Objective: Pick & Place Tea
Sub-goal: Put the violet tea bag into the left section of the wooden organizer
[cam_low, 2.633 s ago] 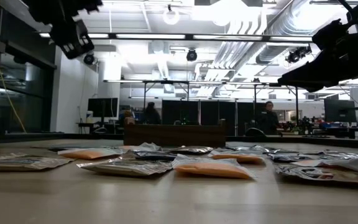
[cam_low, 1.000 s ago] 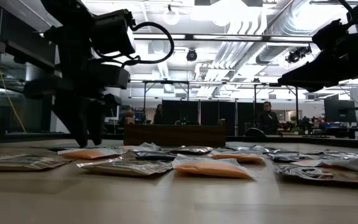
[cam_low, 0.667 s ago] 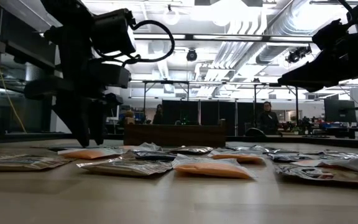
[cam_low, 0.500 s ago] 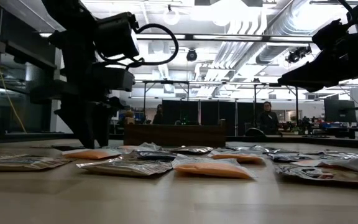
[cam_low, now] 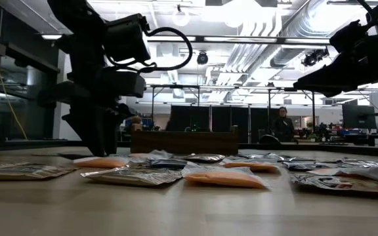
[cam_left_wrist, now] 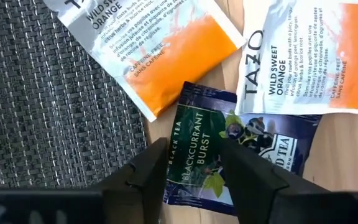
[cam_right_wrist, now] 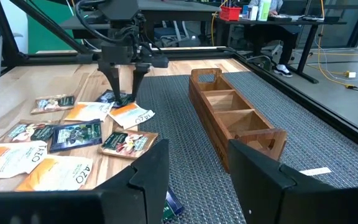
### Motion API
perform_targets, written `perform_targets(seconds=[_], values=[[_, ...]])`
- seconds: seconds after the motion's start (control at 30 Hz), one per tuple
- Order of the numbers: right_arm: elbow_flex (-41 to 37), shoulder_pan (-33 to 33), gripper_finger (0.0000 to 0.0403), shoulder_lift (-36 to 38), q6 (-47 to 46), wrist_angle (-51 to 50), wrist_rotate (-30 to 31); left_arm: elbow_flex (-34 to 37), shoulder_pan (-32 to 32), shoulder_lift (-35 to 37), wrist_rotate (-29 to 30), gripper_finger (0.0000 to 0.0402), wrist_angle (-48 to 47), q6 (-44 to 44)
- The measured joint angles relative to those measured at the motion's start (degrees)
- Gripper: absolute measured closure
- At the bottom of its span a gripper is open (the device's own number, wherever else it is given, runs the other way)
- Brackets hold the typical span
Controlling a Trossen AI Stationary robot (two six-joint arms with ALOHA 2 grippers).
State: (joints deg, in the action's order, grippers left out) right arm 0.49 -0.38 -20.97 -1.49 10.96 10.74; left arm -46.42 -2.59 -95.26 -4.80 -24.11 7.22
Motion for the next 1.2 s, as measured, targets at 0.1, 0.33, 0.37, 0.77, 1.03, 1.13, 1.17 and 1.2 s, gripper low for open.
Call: perform_targets(seconds=[0.1, 0.33, 0.37, 0.77, 1.03, 1.13, 1.17, 1.2], values=[[0.02, 0.00, 0.0245, 0.01, 0.01, 0.00, 0.00, 0.05, 0.02, -0.07, -0.60, 0.0289, 0.40, -0.17], [0.00, 0.00, 0.0241, 0.00, 0.01, 0.00, 0.00, 0.09, 0.02, -0.23, -2.08, 0.0360, 0.15, -1.87], [0.00, 0.00, 0.0241, 0.01, 0.01, 0.00, 0.00, 0.09, 0.02, -0.23, -2.45, 0.0371, 0.13, -2.47], [0.00, 0.00, 0.0242, 0.02, 0.01, 0.00, 0.00, 0.23, -0.05, 0.99, -4.07, 0.0401, -1.84, -6.50], [0.02, 0.00, 0.0243, 0.02, 0.01, 0.00, 0.00, 0.61, -0.13, 5.02, -4.19, 0.0401, -6.44, -8.79], [0.01, 0.00, 0.0246, 0.02, 0.01, 0.00, 0.00, 0.64, -0.13, 7.12, -4.13, 0.0401, -7.77, -9.17], [0.00, 0.00, 0.0246, 0.02, 0.01, 0.00, 0.00, 0.62, -0.13, 7.92, -4.13, 0.0401, -8.30, -9.22], [0.02, 0.00, 0.0246, 0.01, 0.00, 0.00, 0.00, 0.60, -0.13, 8.69, -4.15, 0.0401, -8.70, -9.25]])
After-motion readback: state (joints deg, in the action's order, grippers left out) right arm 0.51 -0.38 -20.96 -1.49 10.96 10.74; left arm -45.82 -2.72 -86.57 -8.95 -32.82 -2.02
